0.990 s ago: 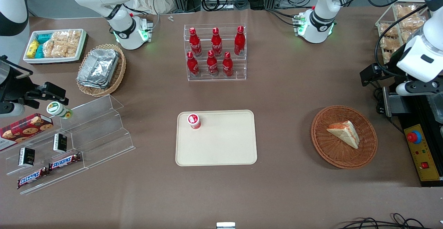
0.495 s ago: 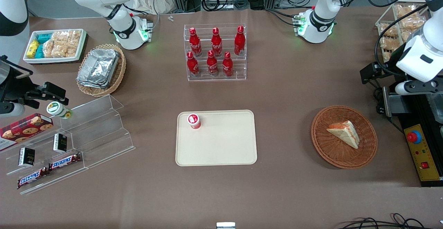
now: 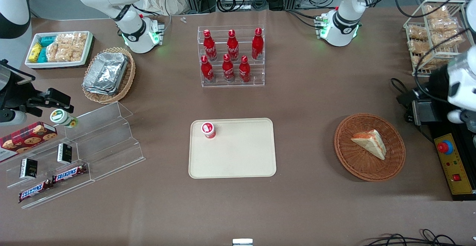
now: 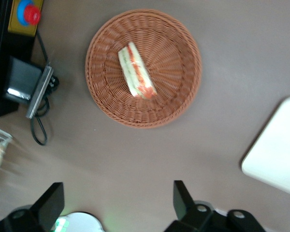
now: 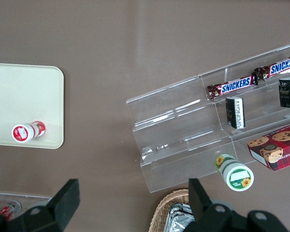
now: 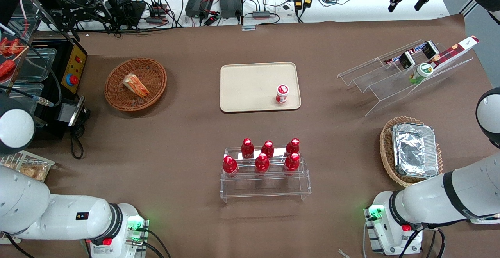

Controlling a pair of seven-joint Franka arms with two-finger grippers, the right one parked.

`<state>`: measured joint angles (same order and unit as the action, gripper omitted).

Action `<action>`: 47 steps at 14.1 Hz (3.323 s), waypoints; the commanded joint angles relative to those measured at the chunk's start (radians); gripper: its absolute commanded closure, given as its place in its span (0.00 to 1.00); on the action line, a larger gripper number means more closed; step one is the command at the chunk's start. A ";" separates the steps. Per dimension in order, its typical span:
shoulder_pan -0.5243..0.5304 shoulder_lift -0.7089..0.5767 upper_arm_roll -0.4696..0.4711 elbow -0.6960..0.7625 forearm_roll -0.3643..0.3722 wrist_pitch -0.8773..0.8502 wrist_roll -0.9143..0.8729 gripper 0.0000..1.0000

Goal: Place sandwich from basket to tray
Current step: 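Move the left gripper over the wicker basket and lower toward the sandwich, then close the left gripper on the wrapped sandwich and lift it, then carry the sandwich toward the white tray and lower it onto the tray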

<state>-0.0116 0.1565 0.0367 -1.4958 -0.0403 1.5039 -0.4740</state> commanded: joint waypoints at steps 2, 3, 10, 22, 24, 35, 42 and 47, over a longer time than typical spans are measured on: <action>0.045 0.021 -0.004 -0.154 -0.030 0.189 -0.145 0.00; 0.045 0.031 -0.004 -0.203 -0.030 0.258 -0.205 0.00; 0.038 0.144 -0.006 -0.392 -0.013 0.605 -0.377 0.00; -0.001 0.259 -0.005 -0.506 -0.009 0.895 -0.411 1.00; 0.001 0.204 -0.004 -0.505 -0.007 0.863 -0.410 1.00; -0.077 0.089 -0.349 -0.236 0.023 0.335 -0.229 1.00; -0.349 0.421 -0.374 -0.035 0.206 0.574 -0.282 1.00; -0.367 0.550 -0.373 -0.040 0.355 0.761 -0.379 1.00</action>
<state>-0.3735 0.6723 -0.3433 -1.5689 0.2842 2.2313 -0.8325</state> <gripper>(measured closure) 0.797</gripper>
